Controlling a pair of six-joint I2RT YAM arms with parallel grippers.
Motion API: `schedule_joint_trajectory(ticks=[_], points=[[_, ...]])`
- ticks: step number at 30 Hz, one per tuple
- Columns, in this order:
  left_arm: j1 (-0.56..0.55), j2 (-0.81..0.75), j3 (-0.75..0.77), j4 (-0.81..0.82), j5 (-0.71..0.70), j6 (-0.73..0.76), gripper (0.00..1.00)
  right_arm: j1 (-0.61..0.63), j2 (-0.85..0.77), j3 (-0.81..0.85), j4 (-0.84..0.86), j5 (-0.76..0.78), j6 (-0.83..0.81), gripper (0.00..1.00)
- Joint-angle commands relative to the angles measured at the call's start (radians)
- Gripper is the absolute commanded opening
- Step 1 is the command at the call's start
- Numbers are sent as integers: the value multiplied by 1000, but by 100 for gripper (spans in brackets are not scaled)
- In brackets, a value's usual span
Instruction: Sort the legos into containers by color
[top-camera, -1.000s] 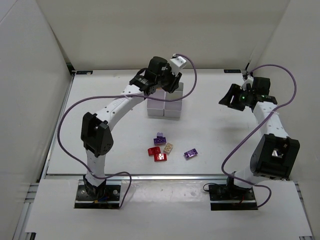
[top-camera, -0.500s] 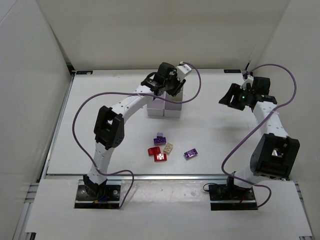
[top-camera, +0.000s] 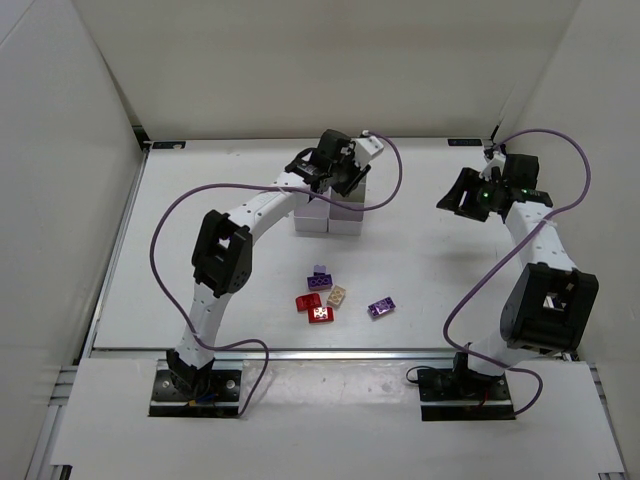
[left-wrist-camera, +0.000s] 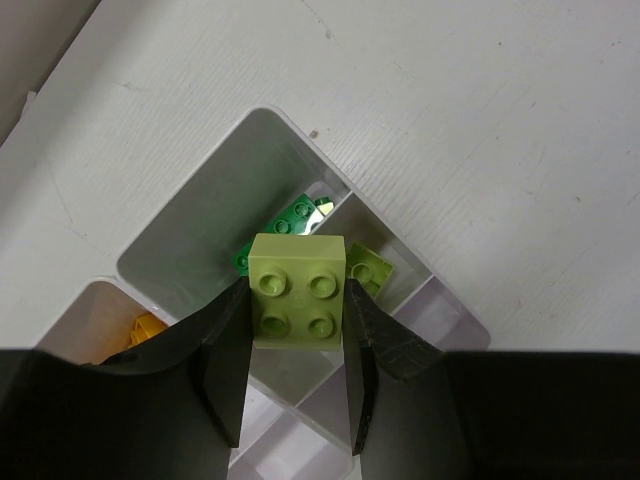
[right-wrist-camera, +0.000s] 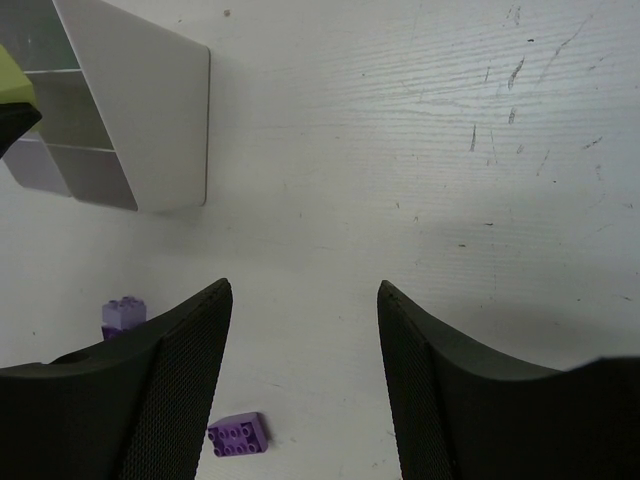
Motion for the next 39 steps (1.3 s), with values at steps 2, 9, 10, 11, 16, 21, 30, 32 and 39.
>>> schedule_joint_trajectory(ticks=[2, 9, 10, 11, 16, 21, 30, 32, 39], points=[[-5, -14, 17, -24, -11, 21, 54, 5, 5, 41, 23, -16, -12, 64], [-6, -23, -1, -30, -16, 29, 69, 3, 5, 32, 29, -17, -10, 64], [-6, -26, -1, -30, -16, 29, 69, 3, 6, 32, 29, -17, -8, 65], [-6, -29, -3, -21, -20, 23, 69, 3, 5, 32, 29, -17, -8, 65], [14, -144, -96, 71, -25, -48, 69, 22, -6, 35, 26, -65, -60, 64], [61, -356, -213, 172, -130, -229, 66, 322, -81, 29, -97, -56, -537, 66], [286, -546, -251, -24, -211, -401, 68, 592, -81, 23, -477, -221, -1097, 69], [339, -598, -317, -33, -186, -372, 70, 599, -54, 17, -619, -230, -1269, 70], [423, -661, -421, -73, -149, -367, 76, 617, -4, -77, -668, -85, -1507, 74]])
